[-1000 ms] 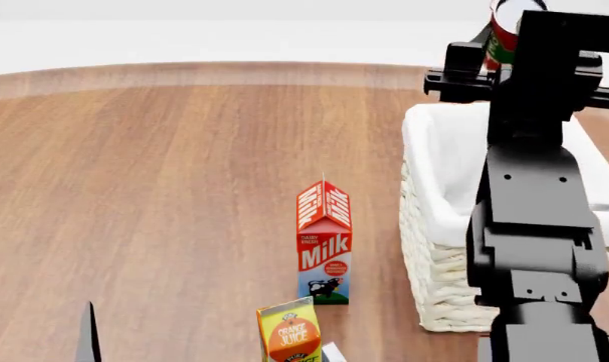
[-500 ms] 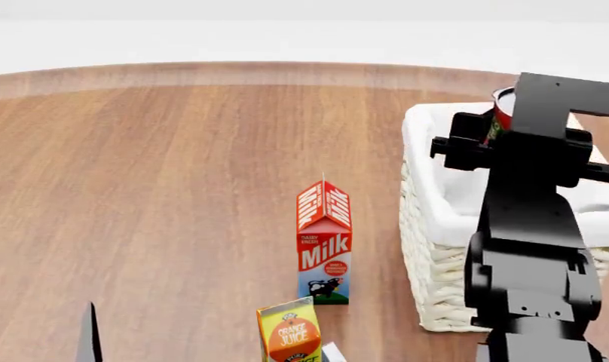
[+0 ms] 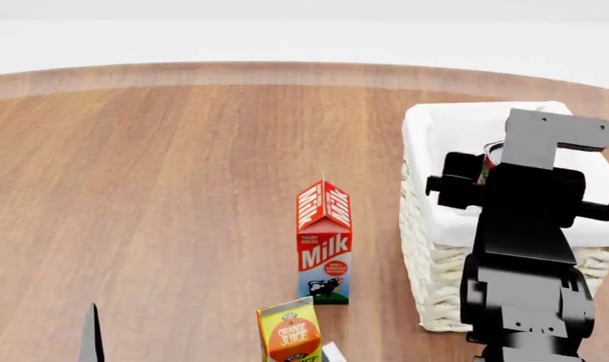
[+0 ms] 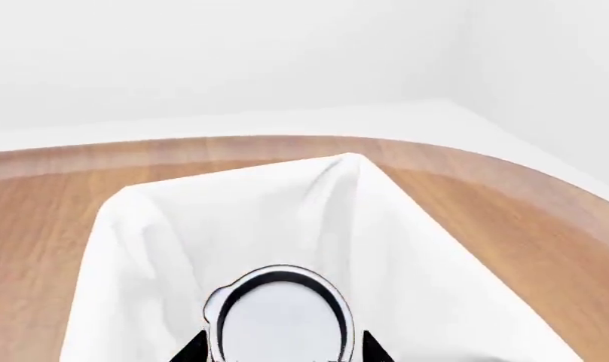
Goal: Pick up the tomato sauce, and put it in the basket.
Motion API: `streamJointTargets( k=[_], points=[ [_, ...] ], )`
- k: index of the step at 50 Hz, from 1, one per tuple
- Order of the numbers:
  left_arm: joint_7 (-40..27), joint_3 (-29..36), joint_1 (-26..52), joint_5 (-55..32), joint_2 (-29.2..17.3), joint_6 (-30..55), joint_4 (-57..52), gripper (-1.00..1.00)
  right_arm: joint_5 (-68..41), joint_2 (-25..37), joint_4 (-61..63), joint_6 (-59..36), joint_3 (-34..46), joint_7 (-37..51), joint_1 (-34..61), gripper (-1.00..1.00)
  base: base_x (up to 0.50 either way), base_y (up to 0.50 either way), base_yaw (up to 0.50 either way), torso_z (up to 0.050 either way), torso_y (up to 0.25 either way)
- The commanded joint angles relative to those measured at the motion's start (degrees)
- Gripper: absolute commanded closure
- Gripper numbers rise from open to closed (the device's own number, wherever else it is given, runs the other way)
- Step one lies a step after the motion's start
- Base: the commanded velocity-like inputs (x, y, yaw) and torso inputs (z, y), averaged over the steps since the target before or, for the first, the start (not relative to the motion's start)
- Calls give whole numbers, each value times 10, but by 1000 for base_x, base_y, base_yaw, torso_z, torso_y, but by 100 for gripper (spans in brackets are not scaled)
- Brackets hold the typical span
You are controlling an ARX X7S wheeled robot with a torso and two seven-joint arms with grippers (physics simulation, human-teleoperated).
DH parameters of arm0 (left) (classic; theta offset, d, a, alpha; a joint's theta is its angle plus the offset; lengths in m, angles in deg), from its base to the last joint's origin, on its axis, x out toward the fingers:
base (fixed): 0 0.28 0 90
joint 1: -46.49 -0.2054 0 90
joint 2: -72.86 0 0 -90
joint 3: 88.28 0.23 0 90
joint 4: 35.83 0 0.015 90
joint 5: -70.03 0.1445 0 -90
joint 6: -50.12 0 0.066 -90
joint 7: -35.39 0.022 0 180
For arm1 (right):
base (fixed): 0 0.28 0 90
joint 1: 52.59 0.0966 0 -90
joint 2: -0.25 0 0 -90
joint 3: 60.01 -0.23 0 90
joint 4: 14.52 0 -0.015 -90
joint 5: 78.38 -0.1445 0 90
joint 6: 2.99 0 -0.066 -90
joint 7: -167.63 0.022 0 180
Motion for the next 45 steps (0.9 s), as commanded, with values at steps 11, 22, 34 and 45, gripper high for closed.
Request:
streamJointTargets(
  k=[11, 22, 34, 45],
  points=[
    [-3, 4, 2, -2, -2, -2, 4, -100, 13, 0, 0, -2, -1, 1, -2, -100, 0, 0, 0, 0, 0],
    [-4, 8, 4, -2, -3, -2, 7, -100, 2, -14, 0, 114, -10, -33, 22, -100, 0, 0, 0, 0, 0],
    [-6, 12, 5, 0, -5, 0, 5, -100, -39, -29, 489, -5, -22, -82, -133, -100, 0, 0, 0, 0, 0],
    [-8, 15, 4, 0, -6, -1, 6, -100, -57, -28, 776, 33, -21, -85, -268, -100, 0, 0, 0, 0, 0]
  ],
)
